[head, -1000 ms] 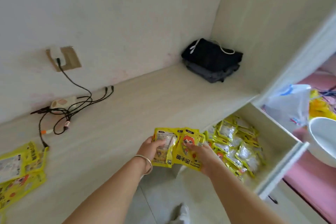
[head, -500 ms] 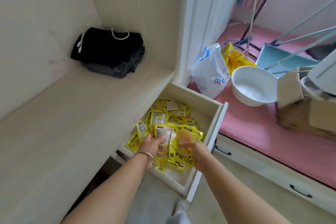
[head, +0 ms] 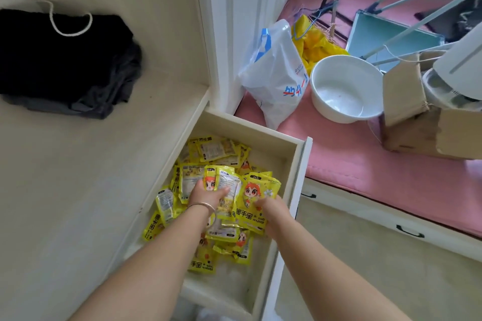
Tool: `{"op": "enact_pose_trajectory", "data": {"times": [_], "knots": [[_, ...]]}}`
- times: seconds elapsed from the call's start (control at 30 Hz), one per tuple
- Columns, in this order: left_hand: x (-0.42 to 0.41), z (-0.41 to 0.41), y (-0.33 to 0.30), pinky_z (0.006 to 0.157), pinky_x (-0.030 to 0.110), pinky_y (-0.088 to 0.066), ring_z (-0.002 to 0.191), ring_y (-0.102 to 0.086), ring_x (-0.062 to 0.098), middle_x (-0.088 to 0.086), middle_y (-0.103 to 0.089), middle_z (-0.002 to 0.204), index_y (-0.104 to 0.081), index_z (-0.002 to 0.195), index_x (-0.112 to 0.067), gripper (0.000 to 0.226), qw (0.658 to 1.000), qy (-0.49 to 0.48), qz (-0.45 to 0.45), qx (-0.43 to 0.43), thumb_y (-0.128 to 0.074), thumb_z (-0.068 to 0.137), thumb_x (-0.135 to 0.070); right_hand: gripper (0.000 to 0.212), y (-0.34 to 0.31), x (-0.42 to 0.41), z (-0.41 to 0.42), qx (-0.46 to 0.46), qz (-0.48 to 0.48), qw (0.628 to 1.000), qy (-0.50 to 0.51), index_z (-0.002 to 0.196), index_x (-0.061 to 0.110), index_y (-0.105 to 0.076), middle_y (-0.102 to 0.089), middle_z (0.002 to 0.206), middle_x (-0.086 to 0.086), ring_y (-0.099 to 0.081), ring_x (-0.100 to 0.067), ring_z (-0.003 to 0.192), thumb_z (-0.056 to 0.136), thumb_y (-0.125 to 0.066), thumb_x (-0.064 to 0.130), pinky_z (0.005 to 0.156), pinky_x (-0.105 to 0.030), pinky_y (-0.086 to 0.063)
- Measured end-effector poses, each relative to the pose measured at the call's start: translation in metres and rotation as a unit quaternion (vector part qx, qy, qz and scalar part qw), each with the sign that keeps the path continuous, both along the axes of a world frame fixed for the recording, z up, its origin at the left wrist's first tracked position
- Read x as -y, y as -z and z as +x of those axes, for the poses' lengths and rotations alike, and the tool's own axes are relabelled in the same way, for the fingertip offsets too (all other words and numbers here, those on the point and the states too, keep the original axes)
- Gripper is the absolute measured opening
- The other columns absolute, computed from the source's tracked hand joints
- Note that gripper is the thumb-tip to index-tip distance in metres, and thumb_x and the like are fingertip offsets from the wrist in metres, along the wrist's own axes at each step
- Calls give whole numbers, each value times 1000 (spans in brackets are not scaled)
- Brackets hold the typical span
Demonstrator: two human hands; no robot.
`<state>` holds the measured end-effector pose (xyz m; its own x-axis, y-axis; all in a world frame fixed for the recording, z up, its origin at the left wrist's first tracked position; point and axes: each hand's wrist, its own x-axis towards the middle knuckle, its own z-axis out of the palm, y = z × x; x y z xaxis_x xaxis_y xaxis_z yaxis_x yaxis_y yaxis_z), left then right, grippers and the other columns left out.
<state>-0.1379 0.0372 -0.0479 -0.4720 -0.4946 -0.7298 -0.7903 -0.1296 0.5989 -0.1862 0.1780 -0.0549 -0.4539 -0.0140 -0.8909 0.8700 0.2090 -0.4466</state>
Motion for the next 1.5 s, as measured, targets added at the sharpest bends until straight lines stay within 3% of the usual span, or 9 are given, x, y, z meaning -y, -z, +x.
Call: {"op": "enact_pose_trajectory", "data": {"times": [0.13,0.27,0.43,0.63,0.87,1.1,1.2,1.33,1.5], "knots": [[16,-25,26,112,45,-33,138,-36,30,7,-33,152,-22,149,-16,78,999,26,30,28,-66,85,-24,19,21,12,-18,25,33,997,66,107,11,-56,-65,102,-12,-64,-30,95,89,-53,6,86,-43,-54],[30,-52,48,98,36,-45,111,-58,28,3,-58,118,-45,129,-9,46,997,50,38,40,-63,87,-16,18,39,24,-38,55,57,986,149,110,7,-56,-61,100,-12,-59,-26,81,93,-52,10,63,-32,-47],[33,-81,61,96,37,-46,112,-57,28,6,-59,124,-45,131,-14,52,995,93,20,27,-65,85,-25,31,61,40,-55,48,29,968,244,125,8,-54,-62,97,-10,-61,-32,96,95,-49,11,87,-41,-51],[35,-91,68,106,43,-41,126,-51,28,9,-51,139,-36,142,-16,64,994,107,7,5,-65,86,-12,49,55,40,-59,31,26,954,298,148,16,-31,-48,139,-12,-51,-30,124,100,-42,11,98,-36,-44],[33,-85,56,101,42,-47,125,-50,27,7,-43,144,-40,141,-21,64,992,119,-48,12,-67,83,-15,53,40,39,-50,21,85,979,182,146,16,-33,-48,138,-13,-56,-34,117,96,-47,6,95,-40,-49],[23,-62,-1,88,35,-53,100,-61,18,-3,-65,111,-58,120,-20,33,993,67,-78,-55,-61,88,-14,41,-19,53,-41,-113,63,989,-69,132,16,-46,-51,109,2,-50,-5,72,92,-56,14,60,-19,-41],[22,-38,-31,75,26,-48,87,-61,14,-8,-64,94,-60,113,-22,26,990,24,-101,-91,-59,88,-16,38,-49,63,-28,-185,28,967,-173,129,17,-48,-55,105,4,-53,-7,78,92,-57,18,58,-16,-43],[26,11,-71,77,27,-50,90,-65,19,-3,-66,91,-61,100,-29,19,978,-75,-131,-141,-61,85,-16,30,-86,78,5,-266,-11,921,-286,121,12,-53,-60,99,2,-57,-10,82,93,-56,22,58,-16,-42],[34,108,-116,78,22,-44,82,-62,13,-2,-64,95,-61,108,-20,24,937,-228,-203,-168,-63,84,-15,32,-124,97,66,-369,-42,816,-444,120,19,-52,-60,101,6,-59,-11,82,91,-57,30,72,-27,-49]]}}
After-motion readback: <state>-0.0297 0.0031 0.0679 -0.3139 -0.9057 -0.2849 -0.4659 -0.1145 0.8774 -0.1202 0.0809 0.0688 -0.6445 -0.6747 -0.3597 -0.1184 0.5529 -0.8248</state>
